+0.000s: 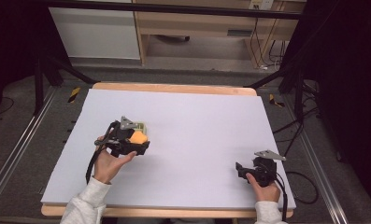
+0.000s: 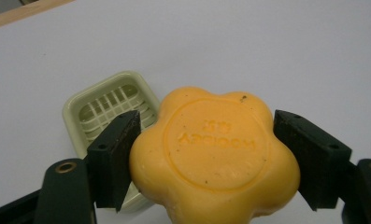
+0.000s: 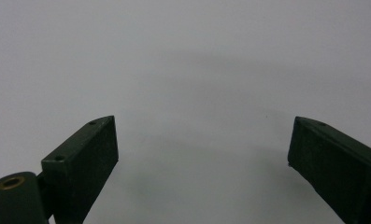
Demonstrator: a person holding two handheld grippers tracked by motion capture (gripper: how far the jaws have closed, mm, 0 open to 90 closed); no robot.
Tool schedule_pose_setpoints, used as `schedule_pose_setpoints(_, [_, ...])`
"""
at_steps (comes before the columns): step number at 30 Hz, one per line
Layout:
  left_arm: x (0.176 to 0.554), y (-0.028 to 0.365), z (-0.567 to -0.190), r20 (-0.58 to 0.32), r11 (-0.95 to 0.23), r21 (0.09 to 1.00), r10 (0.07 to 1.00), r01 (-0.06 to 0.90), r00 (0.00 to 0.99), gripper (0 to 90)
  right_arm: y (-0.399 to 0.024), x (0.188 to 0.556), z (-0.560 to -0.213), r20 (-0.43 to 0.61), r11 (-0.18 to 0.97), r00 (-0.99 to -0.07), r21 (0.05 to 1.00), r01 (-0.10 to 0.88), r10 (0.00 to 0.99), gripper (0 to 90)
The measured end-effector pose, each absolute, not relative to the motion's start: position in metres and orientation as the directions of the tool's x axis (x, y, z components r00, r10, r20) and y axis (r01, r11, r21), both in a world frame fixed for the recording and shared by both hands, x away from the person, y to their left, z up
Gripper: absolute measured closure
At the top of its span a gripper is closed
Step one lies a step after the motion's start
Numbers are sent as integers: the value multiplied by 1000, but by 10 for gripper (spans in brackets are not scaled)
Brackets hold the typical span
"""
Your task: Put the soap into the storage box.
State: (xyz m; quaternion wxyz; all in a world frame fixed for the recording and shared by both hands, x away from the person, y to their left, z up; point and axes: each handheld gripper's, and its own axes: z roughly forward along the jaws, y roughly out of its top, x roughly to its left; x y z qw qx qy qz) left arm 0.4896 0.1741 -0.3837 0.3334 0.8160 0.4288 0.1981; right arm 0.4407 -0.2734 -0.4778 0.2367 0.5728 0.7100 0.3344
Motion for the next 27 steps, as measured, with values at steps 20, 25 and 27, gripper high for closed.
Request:
schedule_pose_setpoints(20, [521,188,-390,42,-347,726,884,594,466,253,-273,441,-478,47,121,-233,746,655,971,90])
schedule_pose_setpoints(25, [529,190,-394,34,-325,729,896,603,442,253,-273,441,-478,48,120,-232,745,656,971,90])
schedule_pose_setpoints(27, [532,191,-395,45,-332,726,897,602,440,253,-273,441,-478,49,119,-232,745,656,971,90])
